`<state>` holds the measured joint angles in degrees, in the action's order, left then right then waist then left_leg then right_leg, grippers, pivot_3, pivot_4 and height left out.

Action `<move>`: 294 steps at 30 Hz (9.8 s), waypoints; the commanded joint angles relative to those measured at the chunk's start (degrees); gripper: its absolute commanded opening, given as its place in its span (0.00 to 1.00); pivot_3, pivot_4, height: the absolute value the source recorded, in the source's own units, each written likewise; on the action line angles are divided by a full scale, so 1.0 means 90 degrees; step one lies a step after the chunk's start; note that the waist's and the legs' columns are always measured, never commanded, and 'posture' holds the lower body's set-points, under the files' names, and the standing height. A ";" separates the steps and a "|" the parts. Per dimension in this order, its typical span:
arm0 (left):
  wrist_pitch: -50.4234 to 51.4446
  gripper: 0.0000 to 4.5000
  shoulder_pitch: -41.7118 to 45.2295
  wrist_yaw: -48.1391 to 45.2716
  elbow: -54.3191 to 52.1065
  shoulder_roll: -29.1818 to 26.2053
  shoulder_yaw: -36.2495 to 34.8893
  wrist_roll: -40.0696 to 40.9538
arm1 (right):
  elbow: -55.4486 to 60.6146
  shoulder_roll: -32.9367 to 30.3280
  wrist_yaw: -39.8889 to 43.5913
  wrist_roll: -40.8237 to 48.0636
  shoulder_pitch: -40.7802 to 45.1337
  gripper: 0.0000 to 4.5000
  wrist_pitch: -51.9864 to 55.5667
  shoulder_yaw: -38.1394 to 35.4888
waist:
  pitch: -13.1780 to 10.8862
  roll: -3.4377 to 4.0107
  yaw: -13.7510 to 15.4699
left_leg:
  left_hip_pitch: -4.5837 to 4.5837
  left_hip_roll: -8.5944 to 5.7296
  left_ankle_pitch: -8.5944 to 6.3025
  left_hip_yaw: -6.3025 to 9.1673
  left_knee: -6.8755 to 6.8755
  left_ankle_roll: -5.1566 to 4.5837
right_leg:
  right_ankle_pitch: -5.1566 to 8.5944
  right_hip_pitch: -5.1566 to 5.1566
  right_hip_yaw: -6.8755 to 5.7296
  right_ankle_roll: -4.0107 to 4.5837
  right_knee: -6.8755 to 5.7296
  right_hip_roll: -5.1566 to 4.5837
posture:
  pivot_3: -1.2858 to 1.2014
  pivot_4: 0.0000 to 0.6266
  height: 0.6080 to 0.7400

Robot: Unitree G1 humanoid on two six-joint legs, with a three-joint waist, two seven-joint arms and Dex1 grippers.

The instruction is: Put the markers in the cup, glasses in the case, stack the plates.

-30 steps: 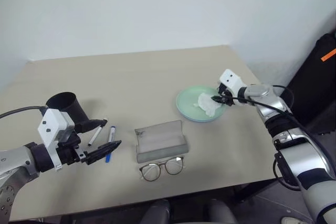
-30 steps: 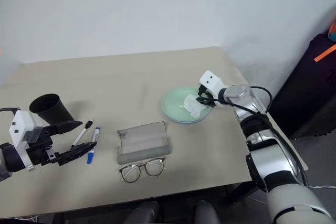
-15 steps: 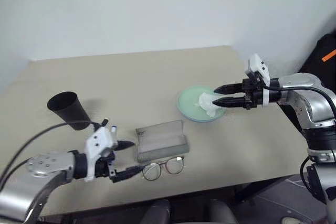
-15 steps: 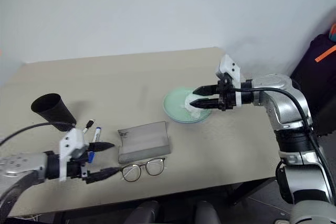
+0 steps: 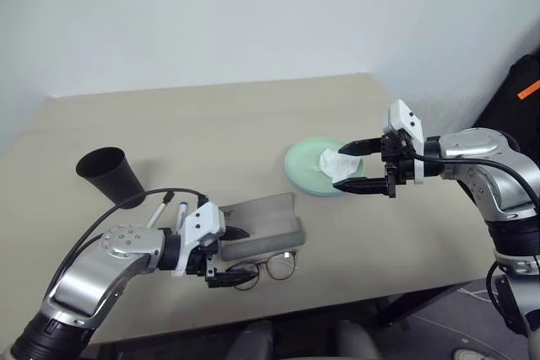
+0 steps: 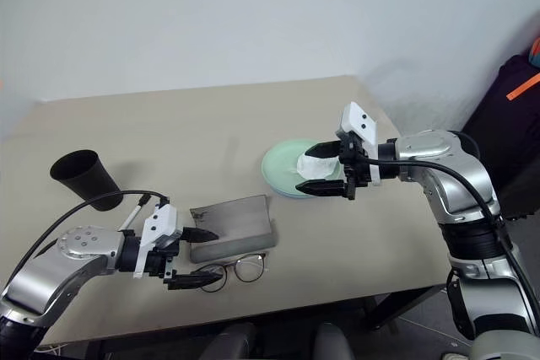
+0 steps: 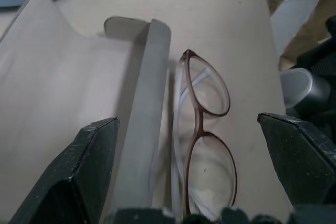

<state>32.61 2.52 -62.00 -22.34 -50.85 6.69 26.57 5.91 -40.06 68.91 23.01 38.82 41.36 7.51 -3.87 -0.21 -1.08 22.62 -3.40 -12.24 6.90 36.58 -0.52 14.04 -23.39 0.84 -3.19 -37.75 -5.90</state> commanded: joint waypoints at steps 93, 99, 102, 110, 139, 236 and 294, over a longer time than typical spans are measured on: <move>0.0724 0.56 0.1968 -0.1225 0.1262 0.0488 0.0508 -0.0005 | 0.0393 0.0029 -0.0477 0.0033 -0.0210 1.00 -0.0190 0.0152 | 0.0006 -0.0008 0.0003 | 0.0003 -0.0001 -0.0003 0.0012 0.0039 -0.0013 | -0.0008 0.0020 -0.0001 -0.0015 -0.0005 0.0002 | 0.52 0.00 0.68; 0.0138 0.85 0.1692 -0.1152 0.1132 0.0497 0.0658 -0.0344 | 0.0374 0.0061 -0.0478 0.0024 -0.0179 1.00 -0.0208 0.0183 | 0.0006 -0.0008 0.0000 | 0.0003 -0.0001 -0.0004 0.0008 0.0037 -0.0013 | -0.0009 0.0015 0.0001 -0.0015 -0.0005 0.0003 | 0.52 0.00 0.68; 0.0077 0.85 0.1576 -0.1225 0.1059 0.0493 0.0726 -0.0351 | 0.0358 0.0078 -0.0483 0.0015 -0.0166 1.00 -0.0220 0.0196 | 0.0006 -0.0008 0.0001 | 0.0003 -0.0001 -0.0004 0.0009 0.0037 -0.0013 | -0.0008 0.0017 0.0001 -0.0015 -0.0005 0.0002 | 0.52 0.00 0.68; 0.0220 0.85 0.1376 -0.1438 0.0815 0.0452 0.0816 -0.0227 | 0.0383 0.0074 -0.0523 0.0011 -0.0221 1.00 -0.0240 0.0190 | 0.0006 -0.0008 0.0000 | 0.0003 -0.0001 -0.0004 0.0009 0.0037 -0.0013 | -0.0008 0.0016 0.0000 -0.0015 -0.0005 0.0003 | 0.52 0.00 0.68; -0.0097 0.01 0.1268 -0.1320 0.1004 0.0644 0.1386 -0.0764 | 0.0442 0.0069 -0.0657 -0.0042 -0.0280 1.00 -0.0288 0.0211 | 0.0006 -0.0007 0.0002 | 0.0002 -0.0001 -0.0004 0.0008 0.0038 -0.0015 | -0.0008 0.0018 0.0000 -0.0015 -0.0005 0.0003 | 0.52 0.00 0.68; -0.0569 0.00 0.1157 -0.0642 0.1492 0.0760 0.0738 -0.1460 | 0.0717 -0.0310 -0.0226 -0.0072 -0.0383 1.00 -0.0416 0.0142 | 0.0009 -0.0012 0.0000 | 0.0000 0.0005 -0.0007 0.0008 0.0044 -0.0019 | -0.0015 0.0021 0.0006 -0.0027 -0.0003 -0.0004 | 0.52 0.00 0.68; 0.1711 0.73 0.0899 0.2252 0.2954 0.0073 -0.1894 -0.1110 | 0.0510 0.0050 -0.0386 -0.0160 -0.0159 1.00 -0.0529 0.0333 | 0.0008 -0.0017 0.0122 | -0.0001 -0.0001 -0.0021 0.0006 0.0040 -0.0002 | -0.0017 -0.0004 0.0001 -0.0024 -0.0005 0.0000 | 0.52 0.00 0.68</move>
<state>47.84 10.46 -41.93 6.08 -49.77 -9.28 16.51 9.54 -39.59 65.79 21.23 35.93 37.50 11.79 -3.79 -0.35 0.02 22.62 -3.41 -12.43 6.96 36.95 -0.53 13.89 -23.43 0.85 -3.40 -37.79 -5.90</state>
